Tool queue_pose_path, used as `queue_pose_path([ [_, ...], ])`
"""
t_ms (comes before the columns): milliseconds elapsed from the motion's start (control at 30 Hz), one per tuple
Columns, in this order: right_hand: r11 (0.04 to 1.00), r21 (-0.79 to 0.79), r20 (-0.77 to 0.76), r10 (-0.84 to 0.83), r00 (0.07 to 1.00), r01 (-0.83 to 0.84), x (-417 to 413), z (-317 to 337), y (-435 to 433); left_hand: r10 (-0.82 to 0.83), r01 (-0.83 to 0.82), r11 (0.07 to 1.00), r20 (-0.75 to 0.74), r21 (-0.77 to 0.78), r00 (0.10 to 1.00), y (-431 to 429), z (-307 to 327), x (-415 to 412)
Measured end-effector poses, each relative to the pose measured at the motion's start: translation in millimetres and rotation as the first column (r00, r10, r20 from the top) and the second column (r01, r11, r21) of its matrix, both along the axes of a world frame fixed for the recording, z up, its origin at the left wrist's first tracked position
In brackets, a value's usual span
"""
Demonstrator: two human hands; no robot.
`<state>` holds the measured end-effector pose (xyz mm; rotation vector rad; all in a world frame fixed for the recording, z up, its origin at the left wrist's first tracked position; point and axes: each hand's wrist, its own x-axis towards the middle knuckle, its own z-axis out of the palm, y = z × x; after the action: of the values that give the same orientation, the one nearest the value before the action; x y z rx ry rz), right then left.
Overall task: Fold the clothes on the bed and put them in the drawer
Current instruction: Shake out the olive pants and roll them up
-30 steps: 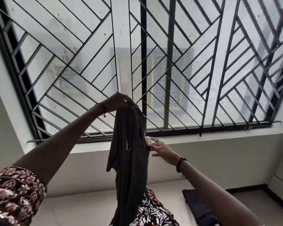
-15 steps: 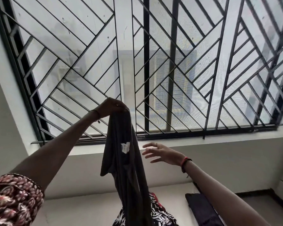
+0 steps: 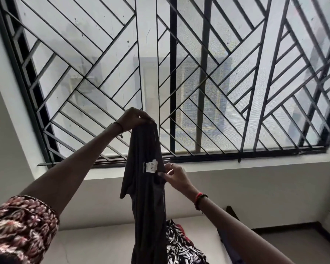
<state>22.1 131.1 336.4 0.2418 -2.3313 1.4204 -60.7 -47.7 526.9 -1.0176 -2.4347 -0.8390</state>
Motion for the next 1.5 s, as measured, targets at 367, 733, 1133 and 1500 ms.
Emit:
queue_pose_path([
  [367,0.854,-0.456,0.219,0.380,0.898,-0.250,4.5,45.7,87.3,0.065,-0.065,0.998,0.030,-0.022,0.997,-47.1,-11.5,-22.5],
  [733,0.800,-0.368,0.266,0.579,0.771,-0.474,21.3,118.6,153.4,-0.158,0.132,0.986,0.319,0.101,0.935,-44.9,-33.1,-5.0],
  [1133,0.915,-0.253,0.129,0.353,0.927,-0.314,42.3,169.8,177.3,-0.388,0.305,0.919,0.449,0.248,0.805,-27.8,-25.5,14.7],
  [1500,0.969,-0.200,0.115,-0.124,0.986,0.145,48.3,154.0,160.0,-0.102,0.003,0.974,0.425,0.229,0.899,14.0,-24.0,16.9],
])
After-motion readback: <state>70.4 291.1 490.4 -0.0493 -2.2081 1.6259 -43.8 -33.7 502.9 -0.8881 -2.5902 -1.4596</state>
